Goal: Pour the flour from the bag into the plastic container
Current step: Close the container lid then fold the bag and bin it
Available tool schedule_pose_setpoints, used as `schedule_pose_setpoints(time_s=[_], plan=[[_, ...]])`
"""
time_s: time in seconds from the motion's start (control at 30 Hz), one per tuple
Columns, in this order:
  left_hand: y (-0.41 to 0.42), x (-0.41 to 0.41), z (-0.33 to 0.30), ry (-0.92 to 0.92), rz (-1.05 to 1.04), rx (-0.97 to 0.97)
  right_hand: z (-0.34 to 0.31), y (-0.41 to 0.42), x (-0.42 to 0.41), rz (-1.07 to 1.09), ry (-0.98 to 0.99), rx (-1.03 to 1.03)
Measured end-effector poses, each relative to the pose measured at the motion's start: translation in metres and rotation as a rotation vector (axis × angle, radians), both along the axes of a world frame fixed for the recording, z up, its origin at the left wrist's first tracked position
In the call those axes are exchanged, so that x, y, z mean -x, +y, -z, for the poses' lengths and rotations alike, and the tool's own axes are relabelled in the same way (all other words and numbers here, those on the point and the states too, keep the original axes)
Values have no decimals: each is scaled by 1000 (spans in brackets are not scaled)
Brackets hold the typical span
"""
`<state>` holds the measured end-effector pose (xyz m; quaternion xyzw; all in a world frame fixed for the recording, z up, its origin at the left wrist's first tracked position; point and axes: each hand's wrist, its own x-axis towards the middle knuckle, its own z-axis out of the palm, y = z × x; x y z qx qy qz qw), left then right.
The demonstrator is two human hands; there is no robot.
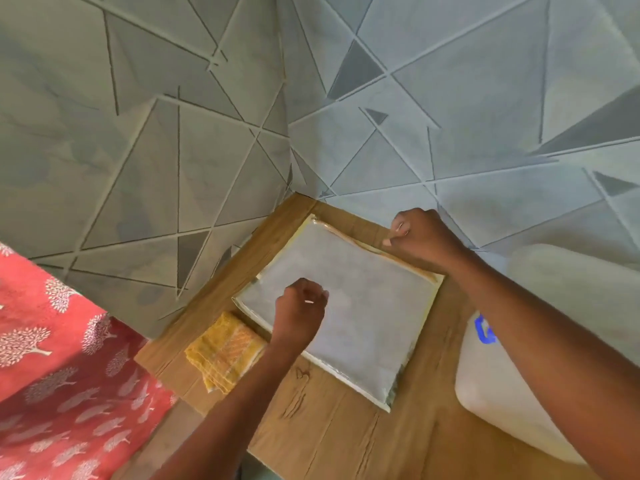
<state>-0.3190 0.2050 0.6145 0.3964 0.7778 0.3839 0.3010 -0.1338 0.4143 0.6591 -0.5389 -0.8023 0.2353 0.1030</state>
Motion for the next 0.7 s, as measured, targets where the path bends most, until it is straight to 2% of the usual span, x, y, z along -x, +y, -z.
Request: schedule_pose_setpoints(time_s=[0.17,0.3,0.43,0.6,0.7], plan=[[12,-78,-43,43,91,-278,-42,-57,-78,119,174,-62],[16,-158,-59,85,195,-429,-64,-104,-158,181,280,-195],[12,-235,-64,249,352,-550,-70,-151,-239,257,430,-340],[-4,-309,-57,420,534,-629,-47,-195,-337,380,571,-454],[-10,-334,-44,626,571,-649,-22,-218,-389,506,615,-555]])
